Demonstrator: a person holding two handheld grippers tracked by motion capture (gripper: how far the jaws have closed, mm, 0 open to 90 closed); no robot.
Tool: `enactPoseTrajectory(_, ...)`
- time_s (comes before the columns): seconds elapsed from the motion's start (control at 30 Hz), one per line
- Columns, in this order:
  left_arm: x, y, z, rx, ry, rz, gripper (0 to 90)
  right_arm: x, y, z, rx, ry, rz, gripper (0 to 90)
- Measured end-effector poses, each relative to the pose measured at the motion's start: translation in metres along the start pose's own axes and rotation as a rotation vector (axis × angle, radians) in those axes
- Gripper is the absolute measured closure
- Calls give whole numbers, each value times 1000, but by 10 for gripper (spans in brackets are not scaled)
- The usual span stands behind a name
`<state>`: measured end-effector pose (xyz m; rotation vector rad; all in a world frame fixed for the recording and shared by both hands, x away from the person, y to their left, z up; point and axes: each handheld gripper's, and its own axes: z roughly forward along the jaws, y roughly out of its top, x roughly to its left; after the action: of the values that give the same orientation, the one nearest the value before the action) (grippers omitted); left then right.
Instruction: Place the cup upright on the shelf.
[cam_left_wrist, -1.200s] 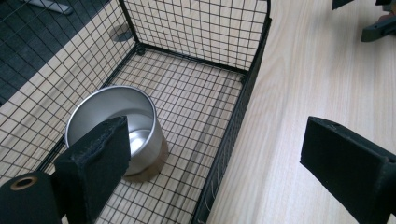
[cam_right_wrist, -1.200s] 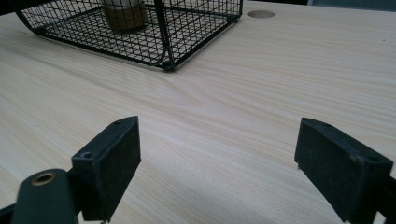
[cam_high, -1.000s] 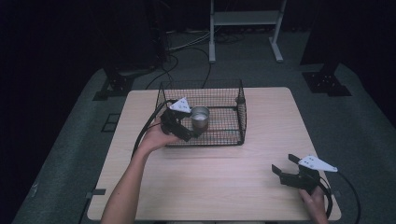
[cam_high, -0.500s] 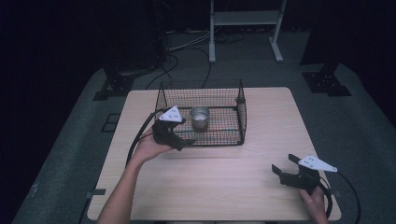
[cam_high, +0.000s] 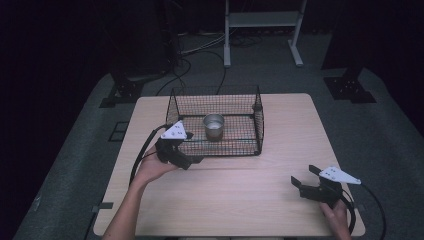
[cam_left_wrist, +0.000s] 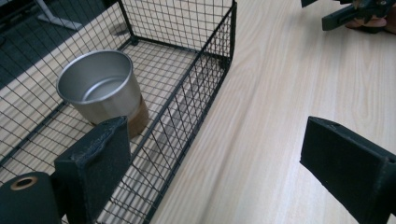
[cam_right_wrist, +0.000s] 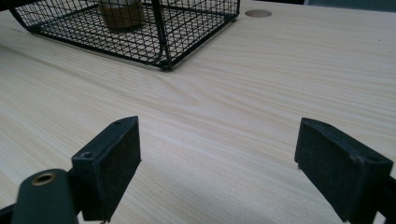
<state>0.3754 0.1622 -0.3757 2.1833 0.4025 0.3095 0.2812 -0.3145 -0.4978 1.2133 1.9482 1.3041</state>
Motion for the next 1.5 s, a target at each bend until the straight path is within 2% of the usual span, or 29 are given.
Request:
enactPoseTrajectory(0.27, -5, -13, -6, -9, 8, -7, 75, 0, 0, 0, 1, 0, 0, 137)
enactPoseTrajectory(0.5, -9, -30, -13, -28, 20, -32, 75, 0, 0, 0, 1, -2, 0, 137)
enactPoseTrajectory(0.77, -14, -45, -13, -26, 24, -49, 75, 0, 0, 0, 2, -2, 3, 137)
enactPoseTrajectory(1.13, -25, -53, -17, -30, 20, -27, 74, 0, 0, 0, 2, -2, 4, 137)
enactPoseTrajectory(1.17, -26, -56, -18, -42, 18, -35, 74, 0, 0, 0, 3, -3, 4, 137)
enactPoseTrajectory(1.5, -31, -69, -20, -48, 26, -50, 74, 0, 0, 0, 4, -3, 4, 137)
